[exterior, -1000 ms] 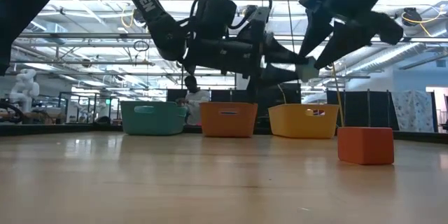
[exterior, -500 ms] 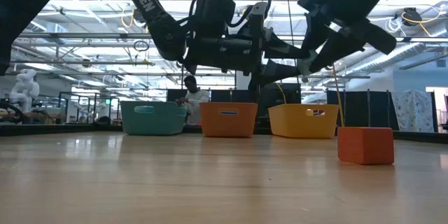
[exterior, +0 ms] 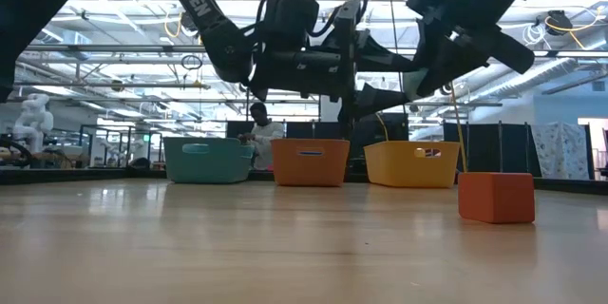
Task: Sort blocks by size
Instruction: Put the right blue cube block into the yellow bin
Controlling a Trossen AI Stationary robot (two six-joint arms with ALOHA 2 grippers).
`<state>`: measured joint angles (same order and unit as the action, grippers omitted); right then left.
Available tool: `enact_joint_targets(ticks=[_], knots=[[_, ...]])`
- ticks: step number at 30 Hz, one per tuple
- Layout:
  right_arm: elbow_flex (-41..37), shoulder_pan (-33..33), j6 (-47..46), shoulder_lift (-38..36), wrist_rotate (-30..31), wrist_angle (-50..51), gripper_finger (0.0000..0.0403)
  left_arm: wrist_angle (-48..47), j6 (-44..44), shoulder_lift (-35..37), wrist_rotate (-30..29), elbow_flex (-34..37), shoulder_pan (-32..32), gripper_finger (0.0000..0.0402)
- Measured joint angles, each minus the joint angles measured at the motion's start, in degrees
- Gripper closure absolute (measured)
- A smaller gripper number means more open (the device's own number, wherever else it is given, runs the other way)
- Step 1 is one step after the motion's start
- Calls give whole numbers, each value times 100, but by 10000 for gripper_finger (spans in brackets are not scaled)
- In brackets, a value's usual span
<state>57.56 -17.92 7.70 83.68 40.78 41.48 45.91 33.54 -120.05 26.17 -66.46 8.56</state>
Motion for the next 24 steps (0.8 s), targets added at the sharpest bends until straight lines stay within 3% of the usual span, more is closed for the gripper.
enact_joint_targets(ticks=[11,17,24], knots=[[0,611,-1385,-417,286,941,287,-178,-90,0,298,2,156,176],[0,1416,-1406,-1011,232,918,288,-190,-85,0,315,2,160,176],[0,2770,-1164,-1222,-860,370,287,-192,-85,0,407,2,108,176]])
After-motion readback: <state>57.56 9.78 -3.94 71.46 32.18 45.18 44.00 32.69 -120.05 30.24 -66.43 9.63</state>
